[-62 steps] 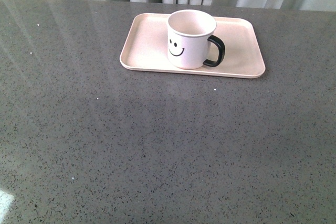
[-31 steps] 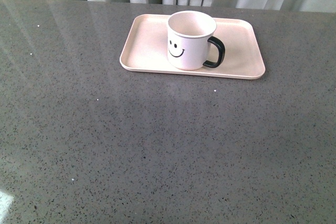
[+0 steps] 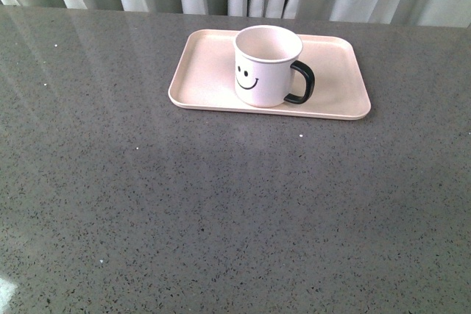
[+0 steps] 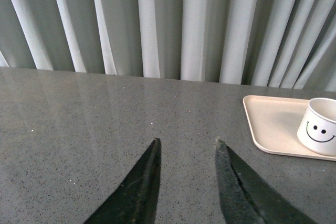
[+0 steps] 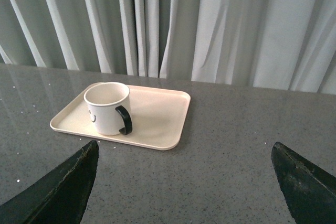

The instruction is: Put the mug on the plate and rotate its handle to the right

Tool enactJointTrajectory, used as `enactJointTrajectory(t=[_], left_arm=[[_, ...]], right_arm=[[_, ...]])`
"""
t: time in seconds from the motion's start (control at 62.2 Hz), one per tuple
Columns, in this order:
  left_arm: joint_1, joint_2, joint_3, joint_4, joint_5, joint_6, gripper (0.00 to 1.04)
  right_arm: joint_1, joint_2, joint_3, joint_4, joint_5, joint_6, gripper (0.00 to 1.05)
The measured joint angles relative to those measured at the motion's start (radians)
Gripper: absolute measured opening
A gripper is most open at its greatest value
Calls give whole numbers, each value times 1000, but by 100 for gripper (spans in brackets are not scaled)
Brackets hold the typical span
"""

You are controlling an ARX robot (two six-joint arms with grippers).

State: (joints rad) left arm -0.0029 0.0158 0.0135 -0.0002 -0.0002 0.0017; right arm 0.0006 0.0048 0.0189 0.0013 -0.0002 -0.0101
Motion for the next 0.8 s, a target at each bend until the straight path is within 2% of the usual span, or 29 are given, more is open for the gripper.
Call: enactJointTrajectory(t=[0.225,0.257,0.273,0.305,0.322,0.354,0.418,0.547,0.643,0.804], left_arm=[[0,0,0,0,0,0,77],[0,0,0,0,0,0,83],[0,0,0,0,-2,0,88],[0,0,0,0,1,0,95],[0,0,0,0,2,1,97],[0,0,0,0,1,1,95],[0,0,0,0,0,0,95],[0,0,0,0,0,0,96],[0,0,0,0,0,0,96],[0,0,0,0,0,0,96]], right_arm=[[-2,3,1,-2,-7,-1,96],[-32,42,29,-76,-114,-23,96],[-81,116,77,-186,-242,-52,96],[-145,259,147,-286,-400,-87,96],[-177,367,189,-293,-486,-100,96],[-194,500,242,-252,-539,-110,96],[-190,684,334,-145,-536,-114,96],[-148,1025,529,31,-429,-89,96],[-104,1259,683,50,-360,-64,96],[-13,1635,995,-30,-246,-28,96]])
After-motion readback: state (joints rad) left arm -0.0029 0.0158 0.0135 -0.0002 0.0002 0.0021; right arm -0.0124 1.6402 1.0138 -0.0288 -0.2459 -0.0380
